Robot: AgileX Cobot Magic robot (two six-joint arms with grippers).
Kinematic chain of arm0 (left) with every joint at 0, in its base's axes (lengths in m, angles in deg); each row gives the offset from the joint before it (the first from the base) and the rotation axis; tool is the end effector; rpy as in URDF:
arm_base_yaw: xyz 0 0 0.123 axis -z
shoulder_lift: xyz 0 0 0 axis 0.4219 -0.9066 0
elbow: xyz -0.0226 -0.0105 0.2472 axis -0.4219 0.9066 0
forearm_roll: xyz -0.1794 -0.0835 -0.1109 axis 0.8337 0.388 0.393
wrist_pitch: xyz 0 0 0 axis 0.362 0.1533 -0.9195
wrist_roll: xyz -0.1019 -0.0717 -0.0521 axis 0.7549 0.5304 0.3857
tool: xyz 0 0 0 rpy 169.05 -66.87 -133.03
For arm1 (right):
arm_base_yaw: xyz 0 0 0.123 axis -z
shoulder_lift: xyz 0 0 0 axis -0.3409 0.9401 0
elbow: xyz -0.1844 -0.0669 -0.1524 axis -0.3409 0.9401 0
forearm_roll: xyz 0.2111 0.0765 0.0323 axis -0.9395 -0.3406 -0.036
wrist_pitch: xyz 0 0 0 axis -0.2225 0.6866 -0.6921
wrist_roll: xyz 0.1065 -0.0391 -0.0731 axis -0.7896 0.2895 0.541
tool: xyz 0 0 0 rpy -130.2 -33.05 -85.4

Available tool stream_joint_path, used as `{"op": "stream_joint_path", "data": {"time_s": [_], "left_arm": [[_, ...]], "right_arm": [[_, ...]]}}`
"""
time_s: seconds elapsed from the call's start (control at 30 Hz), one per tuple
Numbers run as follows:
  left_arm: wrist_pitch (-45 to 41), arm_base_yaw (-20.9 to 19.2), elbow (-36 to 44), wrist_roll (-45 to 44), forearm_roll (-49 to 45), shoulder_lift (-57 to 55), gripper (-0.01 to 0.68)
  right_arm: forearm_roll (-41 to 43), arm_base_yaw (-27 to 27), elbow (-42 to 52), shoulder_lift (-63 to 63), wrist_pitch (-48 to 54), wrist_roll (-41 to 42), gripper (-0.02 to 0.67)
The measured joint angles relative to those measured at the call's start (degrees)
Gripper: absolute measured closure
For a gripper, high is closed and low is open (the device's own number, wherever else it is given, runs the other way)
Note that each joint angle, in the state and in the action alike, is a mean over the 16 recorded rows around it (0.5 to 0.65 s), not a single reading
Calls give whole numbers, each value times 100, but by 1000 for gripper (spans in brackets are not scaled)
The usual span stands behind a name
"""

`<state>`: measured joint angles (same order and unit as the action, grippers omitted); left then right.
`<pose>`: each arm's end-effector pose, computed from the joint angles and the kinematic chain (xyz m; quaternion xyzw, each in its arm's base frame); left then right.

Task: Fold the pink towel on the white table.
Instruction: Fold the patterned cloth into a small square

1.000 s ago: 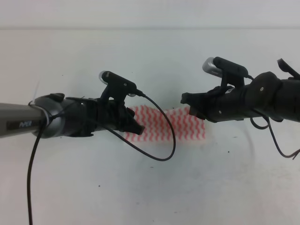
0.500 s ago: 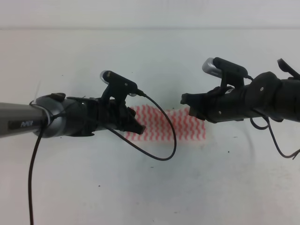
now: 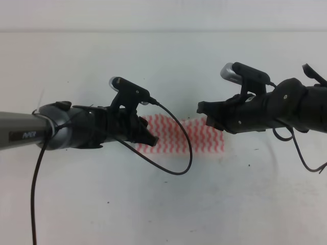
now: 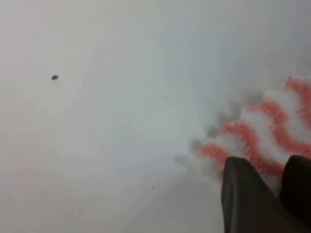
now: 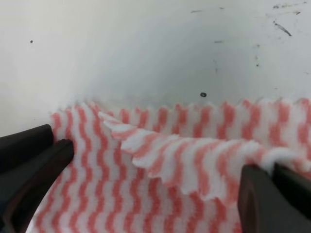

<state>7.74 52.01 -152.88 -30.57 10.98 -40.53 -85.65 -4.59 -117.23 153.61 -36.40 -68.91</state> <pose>0.3690 -0.1927 0.0921 0.3053 0.8691 -0.0669 0.3833 0.3550 0.1876 0.1445 0.0492 0.9217 0.2557 0.2875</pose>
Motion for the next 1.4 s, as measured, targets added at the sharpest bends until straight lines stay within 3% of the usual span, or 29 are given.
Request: {"op": "stream_joint_path", "data": {"time_s": [0.37, 0.9, 1.4], "left_arm": [[10, 3, 8, -29, 4, -6, 512], [59, 1, 8, -167, 4, -3, 511], [15, 2, -25, -411, 4, 65, 511]], "right_arm": [[-2, 0, 0, 0, -48, 0, 651], [-53, 2, 1, -8, -121, -16, 422], [-71, 206, -4, -26, 57, -14, 406]]}}
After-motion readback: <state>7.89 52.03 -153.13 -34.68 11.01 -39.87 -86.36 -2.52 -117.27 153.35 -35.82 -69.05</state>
